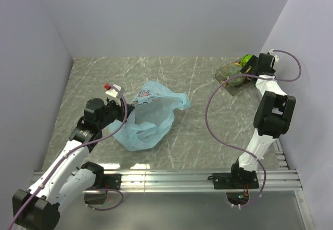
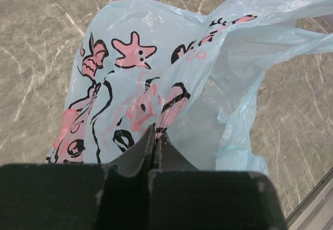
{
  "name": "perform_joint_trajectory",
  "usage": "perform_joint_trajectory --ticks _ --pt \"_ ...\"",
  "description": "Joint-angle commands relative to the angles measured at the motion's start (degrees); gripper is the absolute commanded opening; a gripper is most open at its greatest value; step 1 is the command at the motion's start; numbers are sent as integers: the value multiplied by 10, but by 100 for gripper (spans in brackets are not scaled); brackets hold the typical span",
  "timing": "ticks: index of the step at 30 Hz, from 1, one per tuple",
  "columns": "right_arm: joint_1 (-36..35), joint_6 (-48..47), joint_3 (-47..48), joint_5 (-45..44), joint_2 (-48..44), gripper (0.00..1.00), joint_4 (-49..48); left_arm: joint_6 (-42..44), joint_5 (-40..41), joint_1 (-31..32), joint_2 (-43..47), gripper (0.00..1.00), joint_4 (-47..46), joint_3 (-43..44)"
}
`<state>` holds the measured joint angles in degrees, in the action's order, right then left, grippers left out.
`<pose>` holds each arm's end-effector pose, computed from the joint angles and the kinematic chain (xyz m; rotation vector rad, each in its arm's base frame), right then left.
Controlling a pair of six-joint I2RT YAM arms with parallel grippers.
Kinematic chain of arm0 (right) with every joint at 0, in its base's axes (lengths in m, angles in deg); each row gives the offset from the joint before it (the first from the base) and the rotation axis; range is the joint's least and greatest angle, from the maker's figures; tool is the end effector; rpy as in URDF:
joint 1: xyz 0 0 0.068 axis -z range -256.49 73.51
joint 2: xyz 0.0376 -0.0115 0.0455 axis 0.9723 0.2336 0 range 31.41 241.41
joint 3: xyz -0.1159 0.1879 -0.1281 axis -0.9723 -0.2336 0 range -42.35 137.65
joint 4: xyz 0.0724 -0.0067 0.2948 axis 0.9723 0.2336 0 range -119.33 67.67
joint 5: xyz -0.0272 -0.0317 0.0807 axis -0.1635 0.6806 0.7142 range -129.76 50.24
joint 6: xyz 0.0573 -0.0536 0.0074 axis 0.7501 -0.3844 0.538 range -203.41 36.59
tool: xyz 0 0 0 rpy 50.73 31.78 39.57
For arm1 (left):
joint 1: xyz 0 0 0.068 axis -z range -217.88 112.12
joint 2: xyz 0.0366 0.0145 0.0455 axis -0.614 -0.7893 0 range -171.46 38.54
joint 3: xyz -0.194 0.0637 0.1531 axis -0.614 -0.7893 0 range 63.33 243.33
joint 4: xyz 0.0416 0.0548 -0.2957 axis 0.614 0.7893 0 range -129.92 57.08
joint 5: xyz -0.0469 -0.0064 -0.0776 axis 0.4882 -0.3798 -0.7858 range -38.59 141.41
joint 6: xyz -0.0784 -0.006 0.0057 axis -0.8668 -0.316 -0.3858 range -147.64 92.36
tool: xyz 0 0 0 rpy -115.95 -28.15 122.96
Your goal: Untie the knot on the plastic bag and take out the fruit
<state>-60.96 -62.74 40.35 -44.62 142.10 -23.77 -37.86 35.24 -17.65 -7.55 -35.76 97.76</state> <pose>0.4883 -0.1416 0.1823 0.7158 2.0320 -0.0394 0.2552 -0.1141 0.2529 0.3636 1.8474 -0.6282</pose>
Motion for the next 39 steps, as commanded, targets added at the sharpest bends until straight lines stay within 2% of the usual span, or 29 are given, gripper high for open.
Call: perform_joint_trajectory --ticks 1,12,23,27,30,31,36,39 --pt "-1 2 -10 6 -26 95 -1 2 -7 -2 13 1 -14 13" --pt "-1 10 -26 4 -71 96 -6 2 -4 -2 19 0 -14 14" --pt "-36 6 -71 -19 -172 96 1 1 -1 -2 28 1 -7 15" --pt "-96 3 -90 -23 -234 96 33 -1 8 -2 32 1 -3 16" --pt "-190 -11 -123 -17 -308 95 20 0 14 -2 35 1 -1 17" --pt "-244 -20 -148 -12 -321 94 10 0 15 -2 35 1 -2 16" --pt "-393 -79 -198 33 -405 76 -45 0 31 -2 47 1 1 12" --pt "-474 -123 -225 98 -446 63 -72 -9 51 -2 59 1 3 6"
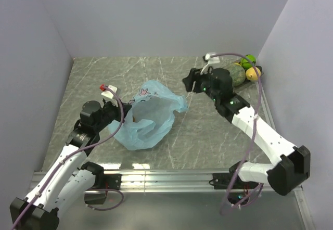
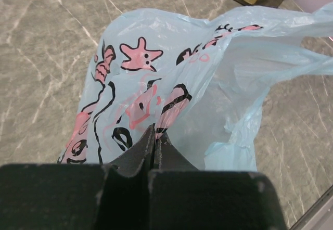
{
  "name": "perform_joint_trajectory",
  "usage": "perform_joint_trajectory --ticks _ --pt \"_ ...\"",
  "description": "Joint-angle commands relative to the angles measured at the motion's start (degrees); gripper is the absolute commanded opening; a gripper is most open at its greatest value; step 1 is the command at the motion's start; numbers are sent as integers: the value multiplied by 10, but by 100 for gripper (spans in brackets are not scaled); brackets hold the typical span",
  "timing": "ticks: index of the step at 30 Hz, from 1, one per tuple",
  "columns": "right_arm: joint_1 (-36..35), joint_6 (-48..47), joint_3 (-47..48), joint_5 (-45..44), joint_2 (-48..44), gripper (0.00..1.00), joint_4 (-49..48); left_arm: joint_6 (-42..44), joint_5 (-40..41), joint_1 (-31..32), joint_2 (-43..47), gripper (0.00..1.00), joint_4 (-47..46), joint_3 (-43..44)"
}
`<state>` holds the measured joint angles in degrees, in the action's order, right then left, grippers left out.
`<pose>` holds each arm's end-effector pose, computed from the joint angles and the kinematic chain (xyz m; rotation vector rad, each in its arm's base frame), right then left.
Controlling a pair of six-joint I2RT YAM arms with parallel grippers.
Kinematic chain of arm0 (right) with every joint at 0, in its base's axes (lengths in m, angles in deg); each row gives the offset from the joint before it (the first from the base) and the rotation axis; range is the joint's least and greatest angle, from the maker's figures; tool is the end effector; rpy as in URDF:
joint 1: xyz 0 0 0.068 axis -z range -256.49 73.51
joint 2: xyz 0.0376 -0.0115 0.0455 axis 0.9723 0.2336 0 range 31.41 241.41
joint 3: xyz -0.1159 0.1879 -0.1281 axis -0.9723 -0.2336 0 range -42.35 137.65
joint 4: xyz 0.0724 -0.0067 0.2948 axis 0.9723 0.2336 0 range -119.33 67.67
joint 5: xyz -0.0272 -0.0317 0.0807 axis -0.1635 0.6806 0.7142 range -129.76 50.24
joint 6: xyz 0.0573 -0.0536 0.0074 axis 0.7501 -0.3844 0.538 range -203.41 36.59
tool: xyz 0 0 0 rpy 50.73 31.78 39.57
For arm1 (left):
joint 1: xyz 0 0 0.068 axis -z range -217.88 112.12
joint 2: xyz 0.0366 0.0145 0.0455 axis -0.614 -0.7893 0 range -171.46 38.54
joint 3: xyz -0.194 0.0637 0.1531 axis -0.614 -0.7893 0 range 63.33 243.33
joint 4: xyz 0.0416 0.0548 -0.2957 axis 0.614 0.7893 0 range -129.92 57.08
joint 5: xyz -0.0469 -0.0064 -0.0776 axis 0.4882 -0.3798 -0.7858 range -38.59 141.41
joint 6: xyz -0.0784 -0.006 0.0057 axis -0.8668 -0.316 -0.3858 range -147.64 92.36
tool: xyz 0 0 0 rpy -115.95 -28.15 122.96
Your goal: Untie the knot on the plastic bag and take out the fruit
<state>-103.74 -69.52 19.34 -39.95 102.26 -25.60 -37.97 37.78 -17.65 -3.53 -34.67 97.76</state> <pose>0.3314 0.1705 0.3271 -0.2099 1.8129 0.5082 0.2466 -0.1078 0.2680 0.3299 1.7989 -0.5922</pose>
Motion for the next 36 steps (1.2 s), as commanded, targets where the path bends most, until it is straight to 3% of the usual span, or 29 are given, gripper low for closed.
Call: perform_joint_trajectory --ticks 1,5,11,17,21,26,29,32,36 --pt "-68 -76 -24 68 -55 61 -58 -14 39 -2 22 1 -7 5" --pt "-184 -113 -38 135 -70 49 -72 -54 69 -1 29 1 4 7" --pt "-268 -150 -38 106 -55 47 -99 -81 108 -2 32 1 31 12" --pt "-280 -163 19 145 53 41 -57 -103 111 -3 34 2 69 14" --pt "-280 -144 4 108 141 36 -99 -146 185 -2 67 1 94 11" --pt "-281 -113 17 125 220 37 -97 -175 217 -2 105 1 116 -1" --pt "-279 -88 -5 58 227 42 -109 -146 193 -2 100 0 111 4" --pt "-269 -63 -17 -28 213 45 -103 -96 145 -2 54 0 59 27" --pt "-232 -12 -53 -74 163 45 -106 -37 62 -2 -111 0 -8 119"
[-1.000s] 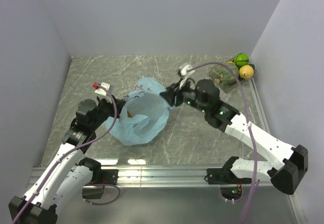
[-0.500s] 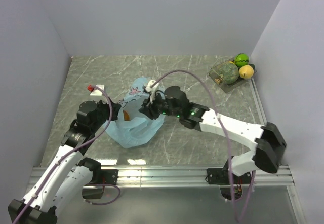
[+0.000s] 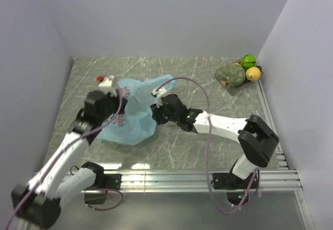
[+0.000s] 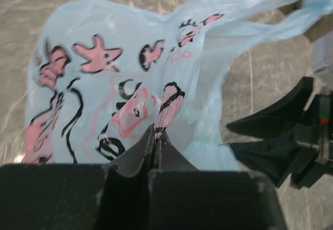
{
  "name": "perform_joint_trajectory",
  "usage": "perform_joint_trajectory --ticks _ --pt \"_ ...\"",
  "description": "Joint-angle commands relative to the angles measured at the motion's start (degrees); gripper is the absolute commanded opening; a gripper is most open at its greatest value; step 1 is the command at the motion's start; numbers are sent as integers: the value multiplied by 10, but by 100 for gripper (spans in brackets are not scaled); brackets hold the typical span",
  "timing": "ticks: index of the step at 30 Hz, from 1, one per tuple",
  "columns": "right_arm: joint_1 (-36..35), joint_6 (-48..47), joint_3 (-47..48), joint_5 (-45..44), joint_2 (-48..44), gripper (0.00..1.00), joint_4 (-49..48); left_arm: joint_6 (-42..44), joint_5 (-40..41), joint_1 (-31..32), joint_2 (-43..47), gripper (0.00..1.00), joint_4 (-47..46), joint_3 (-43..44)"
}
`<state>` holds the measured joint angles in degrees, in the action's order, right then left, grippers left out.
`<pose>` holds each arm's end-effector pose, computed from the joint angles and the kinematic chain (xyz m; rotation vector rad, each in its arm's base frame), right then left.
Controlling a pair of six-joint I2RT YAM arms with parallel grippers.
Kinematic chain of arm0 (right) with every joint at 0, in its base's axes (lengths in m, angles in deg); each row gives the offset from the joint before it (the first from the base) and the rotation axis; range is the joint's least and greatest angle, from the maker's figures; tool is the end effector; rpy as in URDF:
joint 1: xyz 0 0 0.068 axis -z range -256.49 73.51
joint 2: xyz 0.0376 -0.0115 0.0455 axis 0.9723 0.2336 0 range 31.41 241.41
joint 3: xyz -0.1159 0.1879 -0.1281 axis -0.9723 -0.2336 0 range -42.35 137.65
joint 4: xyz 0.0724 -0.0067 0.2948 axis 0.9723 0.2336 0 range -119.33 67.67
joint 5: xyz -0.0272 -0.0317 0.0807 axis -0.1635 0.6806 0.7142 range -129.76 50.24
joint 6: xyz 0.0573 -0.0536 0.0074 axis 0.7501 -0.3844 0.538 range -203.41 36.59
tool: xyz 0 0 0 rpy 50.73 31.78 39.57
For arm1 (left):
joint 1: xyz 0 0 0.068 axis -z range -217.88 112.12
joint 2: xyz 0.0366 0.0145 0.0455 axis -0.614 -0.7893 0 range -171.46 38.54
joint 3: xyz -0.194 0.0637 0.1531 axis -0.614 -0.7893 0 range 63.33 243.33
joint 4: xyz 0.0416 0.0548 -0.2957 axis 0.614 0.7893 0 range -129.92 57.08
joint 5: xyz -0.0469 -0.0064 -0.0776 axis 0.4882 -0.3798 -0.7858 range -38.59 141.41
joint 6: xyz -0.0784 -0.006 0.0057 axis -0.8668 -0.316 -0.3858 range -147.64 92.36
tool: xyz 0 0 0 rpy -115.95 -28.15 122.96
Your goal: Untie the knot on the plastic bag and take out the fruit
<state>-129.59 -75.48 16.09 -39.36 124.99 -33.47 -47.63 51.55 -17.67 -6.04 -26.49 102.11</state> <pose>0.2565 0.3425 0.1682 -0.8408 2.0102 0.6325 0.2561 -0.0941 0.2698 0.0020 1.9346 -0.4699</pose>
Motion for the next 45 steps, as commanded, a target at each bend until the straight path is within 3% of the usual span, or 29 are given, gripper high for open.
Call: perform_joint_trajectory --ticks 1,4,8,11,15,19,25,34,39,43,45 --pt "32 44 -25 -89 -79 45 -26 76 -102 -2 -120 1 -93 135" --pt "32 25 -46 -122 -151 45 -25 99 -217 5 -229 1 -109 240" --pt "31 4 -69 -100 -281 47 -31 173 -247 59 -289 1 -62 329" --pt "30 -17 -85 -68 -348 48 -25 193 -280 70 -267 1 -46 303" --pt "31 -26 -117 -56 -382 50 -19 186 -243 70 -211 1 -44 199" --pt "31 -13 -136 -39 -360 50 -26 122 -180 70 -184 1 -53 86" --pt "30 2 -128 -5 -277 44 -46 41 -174 71 -193 3 -108 7" --pt "22 3 -102 67 -179 39 -36 16 -122 71 -181 6 -104 -18" --pt "22 1 -68 58 -133 37 -28 -4 -122 71 -193 8 -123 -11" --pt "25 16 -59 39 -71 42 -70 -9 -132 71 -177 21 -124 -4" --pt "33 34 -53 31 -52 45 -89 -19 -125 71 -154 34 -117 6"
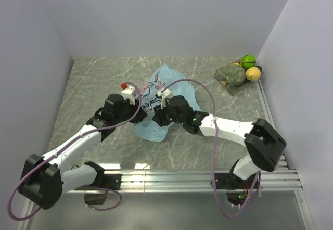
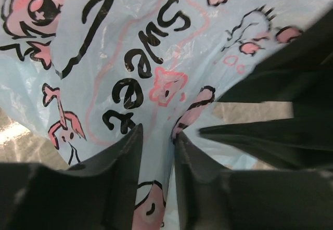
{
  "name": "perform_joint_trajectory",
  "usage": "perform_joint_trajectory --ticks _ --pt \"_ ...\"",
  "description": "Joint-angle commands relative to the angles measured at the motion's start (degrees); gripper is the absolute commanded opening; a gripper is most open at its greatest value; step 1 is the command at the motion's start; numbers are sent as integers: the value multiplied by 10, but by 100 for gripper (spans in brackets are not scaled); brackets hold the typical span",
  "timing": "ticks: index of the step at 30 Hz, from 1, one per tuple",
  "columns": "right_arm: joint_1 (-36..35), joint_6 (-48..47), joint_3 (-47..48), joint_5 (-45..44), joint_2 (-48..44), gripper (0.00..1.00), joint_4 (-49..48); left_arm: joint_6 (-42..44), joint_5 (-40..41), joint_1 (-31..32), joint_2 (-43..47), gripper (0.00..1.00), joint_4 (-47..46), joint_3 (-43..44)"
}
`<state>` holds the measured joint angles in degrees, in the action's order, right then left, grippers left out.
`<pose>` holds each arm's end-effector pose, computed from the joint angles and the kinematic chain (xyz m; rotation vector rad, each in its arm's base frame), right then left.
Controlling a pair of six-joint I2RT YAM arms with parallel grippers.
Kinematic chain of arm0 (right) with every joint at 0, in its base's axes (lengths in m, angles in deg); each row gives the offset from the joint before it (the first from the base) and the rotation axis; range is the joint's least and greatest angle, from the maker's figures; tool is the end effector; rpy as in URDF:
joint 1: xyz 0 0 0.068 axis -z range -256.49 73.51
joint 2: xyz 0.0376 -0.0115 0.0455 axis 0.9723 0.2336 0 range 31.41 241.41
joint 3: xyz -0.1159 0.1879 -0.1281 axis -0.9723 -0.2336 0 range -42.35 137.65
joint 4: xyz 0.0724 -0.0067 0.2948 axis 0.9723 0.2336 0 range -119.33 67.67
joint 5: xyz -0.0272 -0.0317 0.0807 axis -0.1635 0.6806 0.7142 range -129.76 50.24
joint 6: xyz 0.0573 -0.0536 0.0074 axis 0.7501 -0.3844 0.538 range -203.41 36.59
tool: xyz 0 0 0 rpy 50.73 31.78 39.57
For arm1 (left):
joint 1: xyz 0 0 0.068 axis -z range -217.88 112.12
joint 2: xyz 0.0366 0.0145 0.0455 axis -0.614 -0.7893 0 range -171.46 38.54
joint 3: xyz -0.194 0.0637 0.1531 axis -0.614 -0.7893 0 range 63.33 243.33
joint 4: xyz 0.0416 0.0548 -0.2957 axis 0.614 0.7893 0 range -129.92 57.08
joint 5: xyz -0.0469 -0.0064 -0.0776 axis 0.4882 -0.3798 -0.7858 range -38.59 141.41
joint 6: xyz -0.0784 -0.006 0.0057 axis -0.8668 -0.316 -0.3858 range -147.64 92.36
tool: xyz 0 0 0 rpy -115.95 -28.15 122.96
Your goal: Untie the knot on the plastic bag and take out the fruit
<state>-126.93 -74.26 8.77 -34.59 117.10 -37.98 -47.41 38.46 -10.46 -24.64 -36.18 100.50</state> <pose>0.2507 0.3130 0.1818 -0.7969 1.9466 0.7362 0.2745 -0.1595 0.1904 0.2855 2.1419 -0.7249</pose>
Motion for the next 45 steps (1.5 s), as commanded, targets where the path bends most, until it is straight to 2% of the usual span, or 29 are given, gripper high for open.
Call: perform_joint_trajectory --ticks 1,4,7,8,9,12,16,18,22,28,34,40,45 --pt "10 31 21 -15 42 47 -65 -26 16 -1 42 37 -16 27" --pt "29 55 14 -2 61 49 -106 -42 55 -1 67 37 10 65" --pt "45 75 15 14 81 58 -127 -55 93 -3 76 49 23 104" --pt "47 82 17 17 85 61 -134 -59 103 -5 75 58 21 111" --pt "49 83 17 17 91 62 -139 -64 121 -13 74 63 18 121" --pt "50 88 24 16 109 67 -149 -75 152 -45 45 70 1 137" --pt "59 101 22 19 131 73 -165 -109 142 -117 -24 69 -33 141" --pt "61 104 20 19 135 73 -168 -103 138 -139 -96 67 -55 163" --pt "61 98 4 6 143 73 -198 -84 100 -141 -262 68 -39 247" --pt "61 93 11 -8 159 78 -201 -60 55 -139 -393 66 -12 336" --pt "60 90 36 -22 183 84 -201 -50 50 -126 -440 66 -3 350" --pt "61 84 71 -22 213 86 -180 -41 44 -109 -481 62 35 364" --pt "60 83 93 -34 245 86 -162 -50 37 -96 -483 57 38 340"
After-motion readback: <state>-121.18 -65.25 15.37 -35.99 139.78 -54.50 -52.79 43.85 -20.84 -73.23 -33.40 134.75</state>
